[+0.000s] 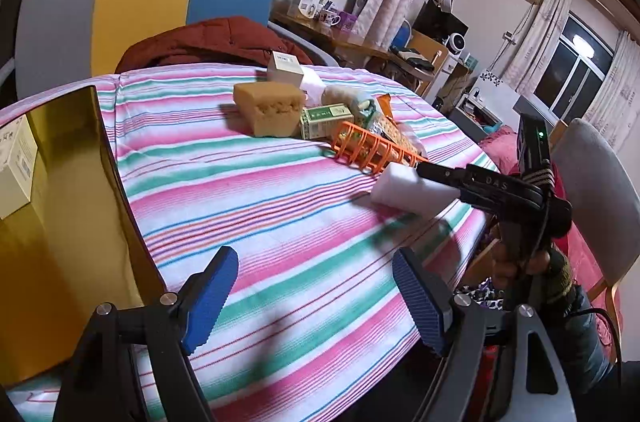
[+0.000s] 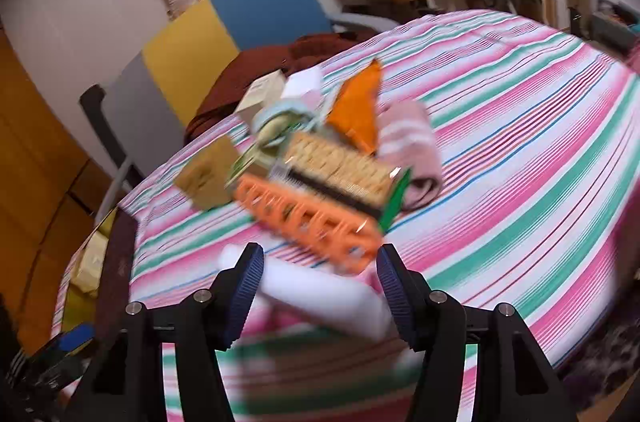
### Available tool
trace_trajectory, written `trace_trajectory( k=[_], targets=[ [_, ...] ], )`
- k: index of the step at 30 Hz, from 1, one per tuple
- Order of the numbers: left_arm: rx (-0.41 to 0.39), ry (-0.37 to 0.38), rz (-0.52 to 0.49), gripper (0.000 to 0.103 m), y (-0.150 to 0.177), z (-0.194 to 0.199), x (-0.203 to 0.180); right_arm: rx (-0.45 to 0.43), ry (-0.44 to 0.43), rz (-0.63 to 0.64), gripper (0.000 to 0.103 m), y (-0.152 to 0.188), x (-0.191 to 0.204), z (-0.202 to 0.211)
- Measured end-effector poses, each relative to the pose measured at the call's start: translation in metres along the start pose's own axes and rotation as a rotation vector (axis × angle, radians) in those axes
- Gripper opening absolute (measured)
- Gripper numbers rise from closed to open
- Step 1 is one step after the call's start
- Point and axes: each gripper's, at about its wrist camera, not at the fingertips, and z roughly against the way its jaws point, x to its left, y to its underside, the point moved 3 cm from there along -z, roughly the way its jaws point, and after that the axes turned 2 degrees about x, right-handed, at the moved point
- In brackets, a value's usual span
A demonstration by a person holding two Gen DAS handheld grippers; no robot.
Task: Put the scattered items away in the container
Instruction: 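Move the left tool to the white melamine sponge while the right tool approaches the orange rack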
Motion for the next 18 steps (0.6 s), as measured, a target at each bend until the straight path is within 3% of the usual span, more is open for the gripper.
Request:
trace_trajectory(
  k=[8, 12, 18],
  targets=[
    [0.017, 0.003, 0.035, 0.081, 0.011, -0.003, 0.005, 0.080, -0.146, 0.093, 0.064, 0.045, 0.053, -0.014],
    [0.039, 0.008, 0.040, 0.081, 0.017, -0.009, 0.001, 0.135, -0.297, 0.094, 0.064, 0.053, 0.075, -0.018],
    [0.086, 0.043, -0.011, 0.081, 0.019, -0.030, -0.027, 0.046, -0.210, 0.162, 0.066, 0.041, 0.073, 0.018]
  ],
)
